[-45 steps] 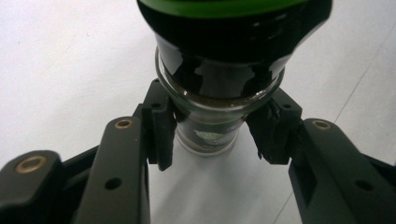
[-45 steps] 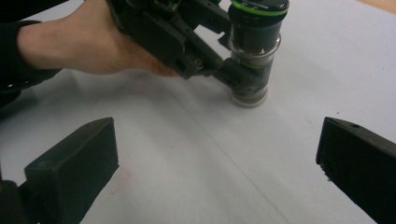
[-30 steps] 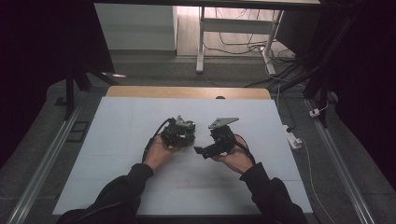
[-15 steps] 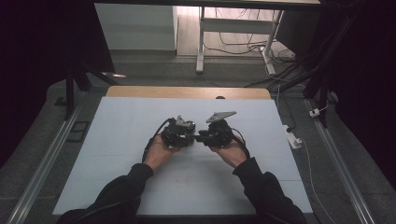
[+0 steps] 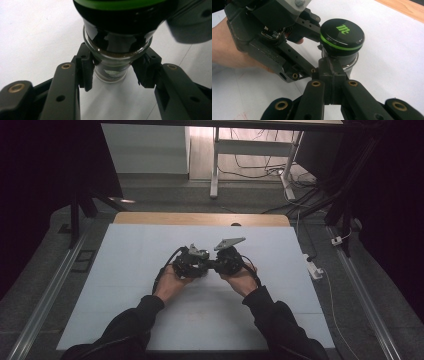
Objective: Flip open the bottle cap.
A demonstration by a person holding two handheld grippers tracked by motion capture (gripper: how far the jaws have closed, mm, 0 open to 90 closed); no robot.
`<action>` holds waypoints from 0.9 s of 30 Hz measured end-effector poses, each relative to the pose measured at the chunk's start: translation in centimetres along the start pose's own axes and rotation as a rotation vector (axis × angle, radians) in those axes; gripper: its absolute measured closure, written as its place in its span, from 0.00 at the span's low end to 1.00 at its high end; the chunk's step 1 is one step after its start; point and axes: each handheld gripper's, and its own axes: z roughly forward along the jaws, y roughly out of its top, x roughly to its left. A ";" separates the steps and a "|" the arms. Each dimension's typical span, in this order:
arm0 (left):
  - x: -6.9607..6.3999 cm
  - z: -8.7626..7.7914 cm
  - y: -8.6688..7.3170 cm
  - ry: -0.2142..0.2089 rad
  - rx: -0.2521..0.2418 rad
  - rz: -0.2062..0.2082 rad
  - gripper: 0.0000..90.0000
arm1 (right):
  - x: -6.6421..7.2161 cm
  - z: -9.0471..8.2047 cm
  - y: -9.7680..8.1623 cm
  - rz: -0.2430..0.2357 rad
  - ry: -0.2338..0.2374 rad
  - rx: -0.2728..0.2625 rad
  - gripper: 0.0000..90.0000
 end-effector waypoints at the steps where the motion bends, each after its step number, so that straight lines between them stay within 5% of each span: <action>1: 0.0 0.0 0.0 -0.002 0.000 -0.002 0.60 | 0.0 0.2 0.0 -0.002 0.005 0.004 1.00; 27: -0.1 0.0 0.0 0.006 -0.003 0.003 0.60 | 0.1 -0.6 0.8 0.001 0.004 -0.034 1.00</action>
